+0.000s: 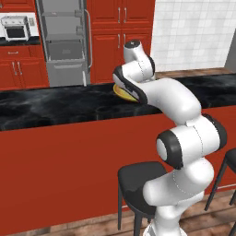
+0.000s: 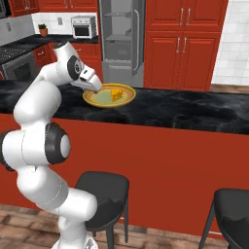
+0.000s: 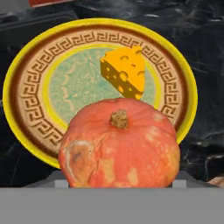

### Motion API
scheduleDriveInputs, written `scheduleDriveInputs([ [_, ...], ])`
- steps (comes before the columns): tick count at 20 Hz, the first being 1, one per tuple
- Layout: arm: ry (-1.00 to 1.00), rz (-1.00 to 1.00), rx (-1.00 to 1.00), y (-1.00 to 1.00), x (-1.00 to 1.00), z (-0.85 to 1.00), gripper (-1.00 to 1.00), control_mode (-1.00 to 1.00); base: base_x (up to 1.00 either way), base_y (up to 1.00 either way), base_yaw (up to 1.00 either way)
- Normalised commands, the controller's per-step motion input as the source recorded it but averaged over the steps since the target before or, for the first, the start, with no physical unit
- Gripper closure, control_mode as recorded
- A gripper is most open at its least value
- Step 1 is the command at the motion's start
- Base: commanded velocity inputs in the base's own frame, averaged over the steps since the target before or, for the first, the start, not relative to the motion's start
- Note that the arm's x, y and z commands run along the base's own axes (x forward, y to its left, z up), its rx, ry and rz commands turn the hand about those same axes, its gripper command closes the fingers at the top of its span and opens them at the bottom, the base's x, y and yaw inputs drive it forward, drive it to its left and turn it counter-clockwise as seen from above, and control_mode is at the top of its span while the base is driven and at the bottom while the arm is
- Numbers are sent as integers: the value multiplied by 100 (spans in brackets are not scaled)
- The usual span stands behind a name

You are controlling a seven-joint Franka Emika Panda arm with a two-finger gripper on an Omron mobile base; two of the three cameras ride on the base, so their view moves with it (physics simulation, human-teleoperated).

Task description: Take the cheese, steak, and squash from the fridge and place them on the plate on the dining counter to create an appetizer plate.

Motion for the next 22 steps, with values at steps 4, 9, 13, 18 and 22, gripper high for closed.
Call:
scheduleDriveInputs([
  [4, 0, -4, 0, 0, 38, -27, 100, -100, 0, 0, 0],
  [9, 0, -4, 0, 0, 13, -23, 100, -100, 0, 0, 0],
  [13, 0, -5, 0, 0, 13, -16, 100, -100, 0, 0, 0],
  [18, 0, -4, 0, 0, 21, -5, -100, -100, 0, 0, 0],
  [22, 0, -3, 1, -1, 22, 0, -100, -100, 0, 0, 0],
])
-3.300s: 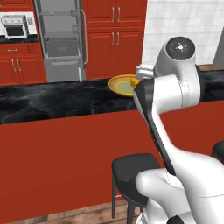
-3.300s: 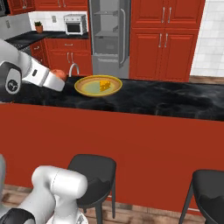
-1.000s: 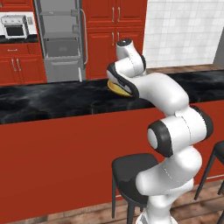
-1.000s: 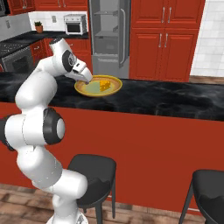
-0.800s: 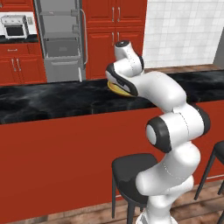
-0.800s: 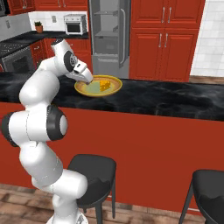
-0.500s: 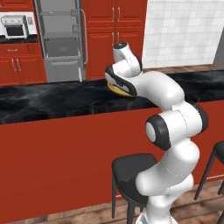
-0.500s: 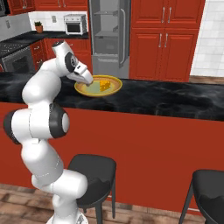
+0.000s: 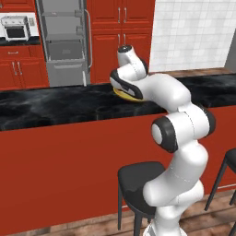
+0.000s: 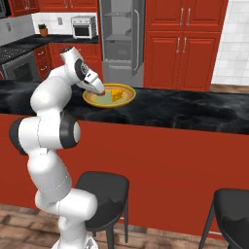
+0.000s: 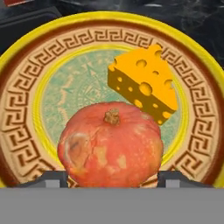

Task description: Take the cheese, steak, and squash from the fridge and place them on the plate on the dining counter to create an appetizer plate.

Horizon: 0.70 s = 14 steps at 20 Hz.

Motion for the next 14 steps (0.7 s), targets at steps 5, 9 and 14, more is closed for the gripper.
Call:
scheduleDriveInputs([
  [5, 0, -2, 2, -2, 13, 0, -100, -100, 0, 0, 0],
  [9, -2, -1, 1, 0, -1, 2, -100, -100, 0, 0, 0],
  [14, -20, 0, 3, 0, -74, 62, -100, -100, 0, 0, 0],
])
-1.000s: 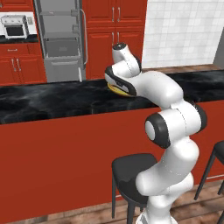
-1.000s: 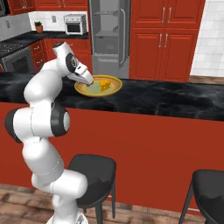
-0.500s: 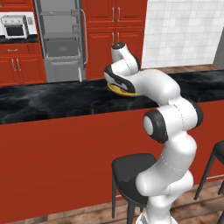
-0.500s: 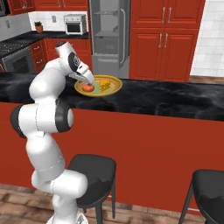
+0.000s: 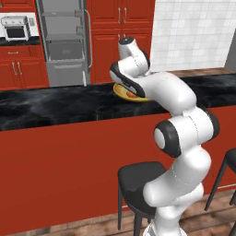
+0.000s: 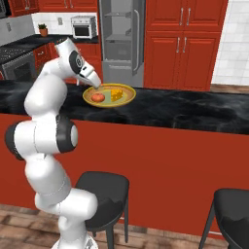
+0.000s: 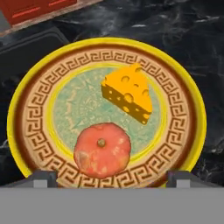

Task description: Take the cheese, steak, and squash from the fridge and place them on the plate on the dining counter to create an appetizer plate.

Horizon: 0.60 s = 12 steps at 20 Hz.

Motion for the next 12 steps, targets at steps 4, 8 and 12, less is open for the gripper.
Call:
scheduleDriveInputs([
  [4, -26, 0, 9, -18, -100, 98, -100, -100, 0, 0, 0],
  [8, -27, 0, 12, -46, -100, 100, -100, -100, 0, 0, 0],
  [12, -21, 0, 10, -63, -100, 84, -100, -100, 0, 0, 0],
])
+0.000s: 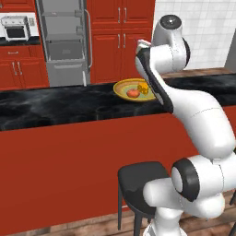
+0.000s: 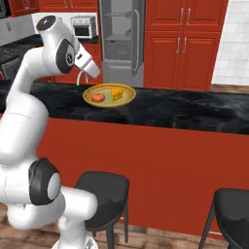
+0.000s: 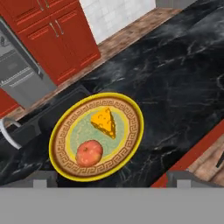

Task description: Take the cheese, steak, and squash from the fridge and place them on the plate on the dining counter to create an appetizer plate.

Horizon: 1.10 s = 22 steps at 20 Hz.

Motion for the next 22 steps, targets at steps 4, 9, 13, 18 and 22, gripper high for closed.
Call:
scheduleDriveInputs([
  [4, -6, 1, 2, -50, -100, 38, -100, -100, 0, 0, 0],
  [9, 0, 7, -1, -18, -100, 4, -100, -100, 0, 0, 0],
  [13, 4, 8, -7, -7, -100, 0, -100, -100, 0, 0, 0],
  [18, 10, 9, -11, 0, -100, -15, -100, -100, 0, 0, 0],
  [22, 18, 10, -13, 0, -83, -40, -100, -100, 0, 0, 0],
])
